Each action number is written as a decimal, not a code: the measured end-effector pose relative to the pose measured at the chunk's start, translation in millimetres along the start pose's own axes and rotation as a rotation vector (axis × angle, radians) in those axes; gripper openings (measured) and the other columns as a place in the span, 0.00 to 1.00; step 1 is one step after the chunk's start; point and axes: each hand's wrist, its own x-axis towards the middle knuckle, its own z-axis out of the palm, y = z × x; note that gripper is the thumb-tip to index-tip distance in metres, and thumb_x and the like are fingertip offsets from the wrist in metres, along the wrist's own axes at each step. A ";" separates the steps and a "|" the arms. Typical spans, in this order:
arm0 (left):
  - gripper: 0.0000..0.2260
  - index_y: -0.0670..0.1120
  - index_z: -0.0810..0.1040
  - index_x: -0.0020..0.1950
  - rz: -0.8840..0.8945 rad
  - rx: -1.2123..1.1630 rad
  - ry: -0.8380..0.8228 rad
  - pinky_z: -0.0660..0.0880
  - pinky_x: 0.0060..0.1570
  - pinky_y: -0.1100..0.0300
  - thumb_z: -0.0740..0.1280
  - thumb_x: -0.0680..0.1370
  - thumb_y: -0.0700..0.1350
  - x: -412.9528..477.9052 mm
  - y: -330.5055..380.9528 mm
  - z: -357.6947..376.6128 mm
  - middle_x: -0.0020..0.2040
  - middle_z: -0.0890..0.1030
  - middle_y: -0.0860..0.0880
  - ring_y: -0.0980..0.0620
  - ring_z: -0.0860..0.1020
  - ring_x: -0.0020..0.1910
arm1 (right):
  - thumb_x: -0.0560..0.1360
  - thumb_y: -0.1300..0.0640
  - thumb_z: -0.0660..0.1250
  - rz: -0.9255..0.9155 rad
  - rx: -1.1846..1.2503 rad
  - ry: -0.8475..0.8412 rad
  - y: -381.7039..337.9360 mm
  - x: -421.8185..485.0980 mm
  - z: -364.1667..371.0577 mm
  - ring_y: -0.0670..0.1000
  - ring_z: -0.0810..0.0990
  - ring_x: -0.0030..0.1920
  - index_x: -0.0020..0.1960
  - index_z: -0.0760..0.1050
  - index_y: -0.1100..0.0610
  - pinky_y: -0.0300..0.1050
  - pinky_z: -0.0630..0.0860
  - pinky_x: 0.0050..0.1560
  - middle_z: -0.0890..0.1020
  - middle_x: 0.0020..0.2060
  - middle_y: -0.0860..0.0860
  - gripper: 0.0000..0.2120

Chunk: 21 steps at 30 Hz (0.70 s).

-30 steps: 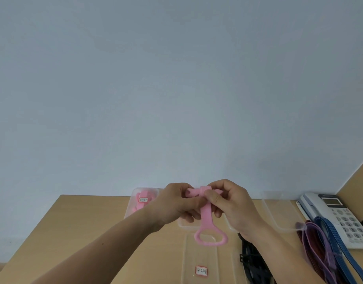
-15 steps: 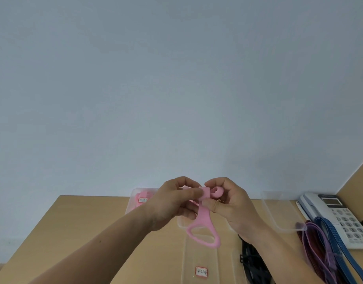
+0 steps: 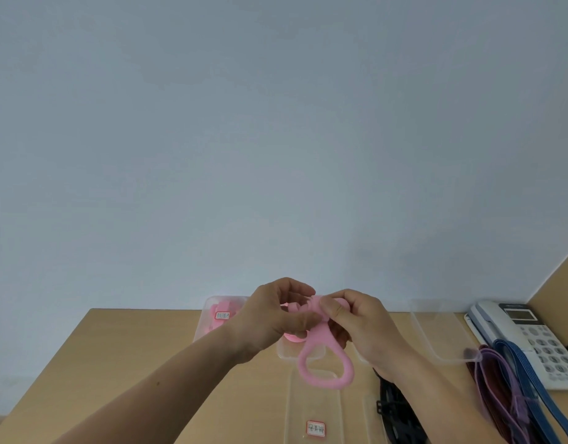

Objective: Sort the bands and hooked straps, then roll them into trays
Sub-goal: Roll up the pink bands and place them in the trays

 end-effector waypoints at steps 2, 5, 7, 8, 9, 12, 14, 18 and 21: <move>0.17 0.40 0.79 0.58 -0.015 0.004 -0.036 0.79 0.44 0.55 0.78 0.71 0.38 0.9 0.4 -1.7 0.56 0.81 0.37 0.45 0.83 0.45 | 0.77 0.51 0.69 -0.010 -0.019 0.002 0.4 -0.1 0.1 0.52 0.77 0.30 0.43 0.81 0.56 0.44 0.75 0.31 0.83 0.33 0.59 0.09; 0.15 0.38 0.78 0.58 -0.069 0.021 -0.105 0.81 0.48 0.51 0.75 0.74 0.40 0.3 2.5 -4.3 0.52 0.84 0.37 0.44 0.83 0.45 | 0.75 0.52 0.72 -0.017 0.005 0.023 0.1 -0.4 0.1 0.50 0.78 0.29 0.43 0.82 0.54 0.42 0.75 0.31 0.83 0.32 0.54 0.06; 0.12 0.38 0.79 0.56 -0.094 0.052 -0.143 0.80 0.47 0.52 0.74 0.76 0.42 -0.8 4.3 -5.0 0.50 0.84 0.36 0.45 0.82 0.43 | 0.74 0.53 0.74 -0.013 0.031 0.031 -0.3 -0.2 0.2 0.48 0.80 0.31 0.42 0.83 0.51 0.39 0.76 0.32 0.84 0.35 0.51 0.03; 0.12 0.39 0.79 0.55 -0.100 0.067 -0.151 0.80 0.47 0.53 0.74 0.76 0.43 -1.1 5.2 -5.2 0.49 0.84 0.36 0.45 0.82 0.42 | 0.74 0.54 0.74 -0.013 0.041 0.028 -0.7 -0.1 0.1 0.48 0.81 0.33 0.43 0.83 0.51 0.39 0.76 0.33 0.85 0.36 0.51 0.02; 0.12 0.39 0.78 0.55 -0.105 0.076 -0.153 0.80 0.46 0.52 0.74 0.76 0.43 -1.2 6.0 -5.3 0.49 0.84 0.36 0.45 0.82 0.42 | 0.73 0.53 0.75 -0.016 0.052 0.021 -1.1 -0.3 0.1 0.49 0.81 0.33 0.43 0.83 0.51 0.39 0.76 0.33 0.85 0.37 0.52 0.02; 0.17 0.37 0.75 0.59 -0.133 0.037 -0.163 0.81 0.46 0.50 0.74 0.74 0.40 -1.5 8.6 -6.1 0.49 0.84 0.34 0.41 0.83 0.42 | 0.71 0.54 0.75 -0.039 0.086 -0.001 -4.2 -2.1 0.8 0.50 0.80 0.32 0.47 0.82 0.54 0.40 0.76 0.33 0.85 0.38 0.54 0.07; 0.19 0.38 0.73 0.61 -0.157 -0.025 -0.187 0.80 0.46 0.51 0.73 0.73 0.42 -2.9 11.3 -6.8 0.50 0.83 0.33 0.40 0.82 0.42 | 0.71 0.56 0.75 -0.056 0.105 -0.017 -6.0 -2.9 1.7 0.49 0.82 0.34 0.48 0.81 0.53 0.40 0.76 0.33 0.84 0.41 0.54 0.06; 0.18 0.38 0.75 0.58 -0.174 -0.070 -0.197 0.78 0.43 0.51 0.72 0.76 0.48 -3.8 14.0 -7.0 0.49 0.83 0.35 0.39 0.82 0.42 | 0.68 0.54 0.77 -0.066 0.077 -0.050 -6.5 -3.1 2.6 0.50 0.84 0.41 0.49 0.81 0.50 0.39 0.77 0.39 0.84 0.45 0.52 0.11; 0.19 0.36 0.75 0.58 -0.168 -0.096 -0.159 0.78 0.41 0.52 0.73 0.76 0.48 -2.9 12.2 -6.2 0.50 0.82 0.33 0.39 0.81 0.42 | 0.66 0.54 0.77 -0.061 0.072 -0.063 -5.9 -3.4 2.9 0.52 0.85 0.45 0.49 0.81 0.48 0.41 0.79 0.42 0.84 0.47 0.52 0.13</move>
